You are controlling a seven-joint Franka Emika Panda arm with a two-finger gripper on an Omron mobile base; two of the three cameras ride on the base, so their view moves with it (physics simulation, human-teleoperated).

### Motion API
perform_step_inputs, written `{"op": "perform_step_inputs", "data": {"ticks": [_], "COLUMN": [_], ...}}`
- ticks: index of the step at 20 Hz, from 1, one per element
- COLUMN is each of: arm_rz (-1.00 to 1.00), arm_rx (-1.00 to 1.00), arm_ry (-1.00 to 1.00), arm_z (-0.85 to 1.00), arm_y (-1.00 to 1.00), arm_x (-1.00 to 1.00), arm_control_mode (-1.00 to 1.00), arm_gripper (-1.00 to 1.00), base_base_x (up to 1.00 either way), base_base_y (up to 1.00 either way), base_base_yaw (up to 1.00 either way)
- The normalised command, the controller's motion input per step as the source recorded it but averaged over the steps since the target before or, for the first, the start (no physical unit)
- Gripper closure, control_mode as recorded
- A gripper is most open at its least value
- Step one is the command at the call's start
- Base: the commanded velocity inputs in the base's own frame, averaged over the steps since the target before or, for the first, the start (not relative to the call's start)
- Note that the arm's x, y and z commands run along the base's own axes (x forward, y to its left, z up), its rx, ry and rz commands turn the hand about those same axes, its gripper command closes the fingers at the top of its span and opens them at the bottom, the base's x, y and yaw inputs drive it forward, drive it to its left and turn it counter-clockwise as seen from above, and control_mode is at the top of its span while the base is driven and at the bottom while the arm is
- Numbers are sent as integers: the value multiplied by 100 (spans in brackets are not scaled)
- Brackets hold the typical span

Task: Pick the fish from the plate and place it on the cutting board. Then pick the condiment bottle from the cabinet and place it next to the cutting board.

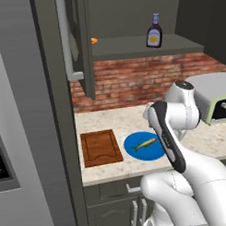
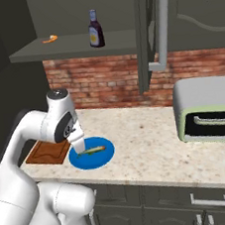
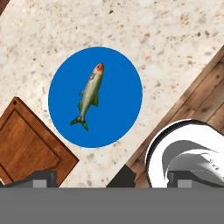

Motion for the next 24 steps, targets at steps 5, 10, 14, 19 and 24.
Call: {"op": "perform_step_inputs", "data": {"ticks": [5,10,14,19,24], "arm_rz": [0,0,0,0,0], "arm_rx": [0,1,0,0,0], "arm_ry": [0,-1,-1,-2,-2], "arm_z": [-12,-12,-18,-24,-25], "arm_y": [-8,-6,-2,0,0], "arm_x": [5,7,16,22,26], "arm_control_mode": [-100,-100,-100,-100,-100], "arm_gripper": [-100,-100,-100,-100,-100], "base_base_x": [0,0,0,0,0], "base_base_y": [0,0,0,0,0], "base_base_yaw": [0,0,0,0,0]}}
